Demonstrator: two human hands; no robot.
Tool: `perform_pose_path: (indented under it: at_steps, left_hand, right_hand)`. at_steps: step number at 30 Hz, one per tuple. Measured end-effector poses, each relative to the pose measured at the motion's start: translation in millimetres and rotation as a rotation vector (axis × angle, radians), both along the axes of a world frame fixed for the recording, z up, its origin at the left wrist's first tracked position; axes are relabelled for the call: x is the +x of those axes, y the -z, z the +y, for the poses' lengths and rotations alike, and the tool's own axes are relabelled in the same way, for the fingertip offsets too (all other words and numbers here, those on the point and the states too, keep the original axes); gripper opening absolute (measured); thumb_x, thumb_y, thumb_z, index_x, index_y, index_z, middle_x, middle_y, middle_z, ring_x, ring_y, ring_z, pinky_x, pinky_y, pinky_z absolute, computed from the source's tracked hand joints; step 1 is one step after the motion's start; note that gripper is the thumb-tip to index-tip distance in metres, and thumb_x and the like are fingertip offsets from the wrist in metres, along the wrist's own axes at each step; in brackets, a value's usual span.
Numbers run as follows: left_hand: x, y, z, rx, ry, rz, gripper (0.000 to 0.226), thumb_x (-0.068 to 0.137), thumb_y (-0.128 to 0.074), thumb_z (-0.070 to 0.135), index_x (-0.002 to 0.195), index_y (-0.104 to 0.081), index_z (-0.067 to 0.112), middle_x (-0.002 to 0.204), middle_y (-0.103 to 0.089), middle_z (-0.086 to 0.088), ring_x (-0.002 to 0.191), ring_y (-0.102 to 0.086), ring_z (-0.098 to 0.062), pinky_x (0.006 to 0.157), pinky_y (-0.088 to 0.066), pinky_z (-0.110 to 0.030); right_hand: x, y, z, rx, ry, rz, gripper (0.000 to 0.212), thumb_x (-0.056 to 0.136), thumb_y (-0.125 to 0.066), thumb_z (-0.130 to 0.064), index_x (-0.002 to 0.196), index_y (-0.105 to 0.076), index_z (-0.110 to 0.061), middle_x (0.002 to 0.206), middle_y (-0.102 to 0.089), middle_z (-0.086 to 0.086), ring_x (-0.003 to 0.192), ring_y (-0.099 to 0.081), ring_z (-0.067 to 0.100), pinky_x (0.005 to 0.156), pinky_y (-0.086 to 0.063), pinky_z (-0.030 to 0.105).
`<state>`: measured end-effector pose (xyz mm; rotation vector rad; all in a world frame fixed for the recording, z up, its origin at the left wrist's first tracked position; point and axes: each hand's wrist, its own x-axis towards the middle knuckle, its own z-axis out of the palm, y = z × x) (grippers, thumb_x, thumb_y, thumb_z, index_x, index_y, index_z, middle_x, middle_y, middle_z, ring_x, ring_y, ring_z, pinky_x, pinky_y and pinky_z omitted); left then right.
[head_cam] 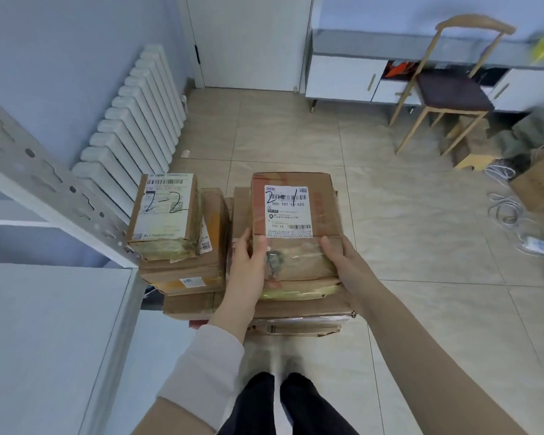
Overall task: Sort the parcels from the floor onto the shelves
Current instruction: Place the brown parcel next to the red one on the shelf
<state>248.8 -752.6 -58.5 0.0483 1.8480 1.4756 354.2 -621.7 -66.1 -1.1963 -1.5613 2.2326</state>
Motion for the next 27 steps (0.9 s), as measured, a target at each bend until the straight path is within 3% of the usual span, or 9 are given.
perform_pose_path:
  at_steps: [4,6,8,11,13,15,19,23,27]
  left_hand:
    - [13.6,-14.4,19.0,0.075,0.071,0.02,0.05,0.094,-0.041,0.045,0.142,-0.031,0.033,0.111,-0.064,0.004,0.074,-0.067,-0.005,0.051,-0.056,-0.024]
    - [29.6,-27.1,36.8,0.112,0.148,0.032,0.045,0.095,-0.041,0.041,0.139,-0.035,0.032,0.098,-0.064,0.008,0.062,-0.066,0.001,0.043,-0.051,-0.017]
    - [47.5,-35.2,59.8,0.164,0.228,0.051,0.043,0.095,-0.042,0.041,0.136,-0.038,0.029,0.098,-0.066,0.006,0.065,-0.067,0.001,0.046,-0.051,-0.017]
    - [83.3,-41.4,97.4,0.197,0.387,0.094,0.049,0.092,-0.045,0.044,0.139,-0.037,0.03,0.112,-0.064,0.006,0.093,-0.066,-0.007,0.073,-0.056,-0.025]
    - [114.4,-44.1,124.1,0.217,0.483,0.13,0.056,0.09,-0.048,0.049,0.14,-0.035,0.03,0.123,-0.06,0.005,0.109,-0.06,-0.014,0.077,-0.056,-0.03]
    - [150.6,-47.0,152.0,0.231,0.566,0.156,0.059,0.088,-0.05,0.052,0.14,-0.035,0.029,0.128,-0.058,0.006,0.113,-0.058,-0.014,0.085,-0.054,-0.035]
    - [239.5,-58.2,207.5,0.312,0.729,0.114,0.048,0.091,-0.051,0.046,0.134,-0.04,0.028,0.121,-0.061,0.005,0.105,-0.063,-0.014,0.076,-0.057,-0.034]
    - [332.1,-70.3,254.3,0.397,0.889,0.136,0.025,0.095,-0.05,0.034,0.119,-0.047,0.034,0.111,-0.063,0.014,0.1,-0.064,-0.008,0.092,-0.051,-0.036]
    - [410.1,-77.9,286.4,0.457,1.034,0.113,0.019,0.097,-0.047,0.028,0.116,-0.048,0.032,0.11,-0.064,0.01,0.085,-0.065,0.002,0.084,-0.053,-0.024]
  right_hand:
    - [24.7,-10.5,2.9,0.067,0.113,0.037,0.047,0.092,-0.054,-0.034,0.137,-0.042,-0.026,0.124,-0.063,0.0,0.108,-0.062,0.013,0.092,-0.051,0.032]
    - [47.2,-20.8,10.6,0.104,0.19,0.06,0.048,0.092,-0.053,-0.033,0.138,-0.042,-0.024,0.124,-0.063,0.0,0.107,-0.063,0.011,0.084,-0.05,0.023]
    - [75.0,-31.1,21.4,0.143,0.267,0.071,0.046,0.093,-0.052,-0.033,0.137,-0.043,-0.024,0.122,-0.064,-0.002,0.107,-0.063,0.01,0.082,-0.049,0.021]
    - [123.8,-46.5,38.4,0.211,0.4,0.084,0.044,0.093,-0.052,-0.031,0.135,-0.044,-0.025,0.119,-0.065,-0.003,0.106,-0.064,0.009,0.079,-0.052,0.019]
    - [161.5,-54.2,51.6,0.244,0.495,0.089,0.042,0.093,-0.051,-0.029,0.134,-0.046,-0.024,0.119,-0.065,-0.003,0.105,-0.064,0.009,0.077,-0.053,0.017]
    - [202.5,-59.9,66.1,0.27,0.586,0.086,0.041,0.094,-0.051,-0.028,0.134,-0.046,-0.023,0.12,-0.064,-0.002,0.107,-0.063,0.011,0.081,-0.052,0.019]
    - [296.3,-66.8,97.5,0.322,0.764,0.077,0.043,0.093,-0.053,-0.03,0.135,-0.044,-0.025,0.123,-0.063,-0.001,0.113,-0.06,0.016,0.095,-0.049,0.031]
    - [388.5,-77.8,115.3,0.371,0.934,0.086,0.039,0.095,-0.051,-0.026,0.134,-0.047,-0.024,0.122,-0.064,-0.002,0.111,-0.061,0.014,0.095,-0.048,0.03]
    - [460.0,-86.2,122.5,0.397,1.085,0.056,0.041,0.094,-0.052,-0.028,0.135,-0.045,-0.026,0.123,-0.063,-0.002,0.112,-0.06,0.014,0.098,-0.048,0.033]
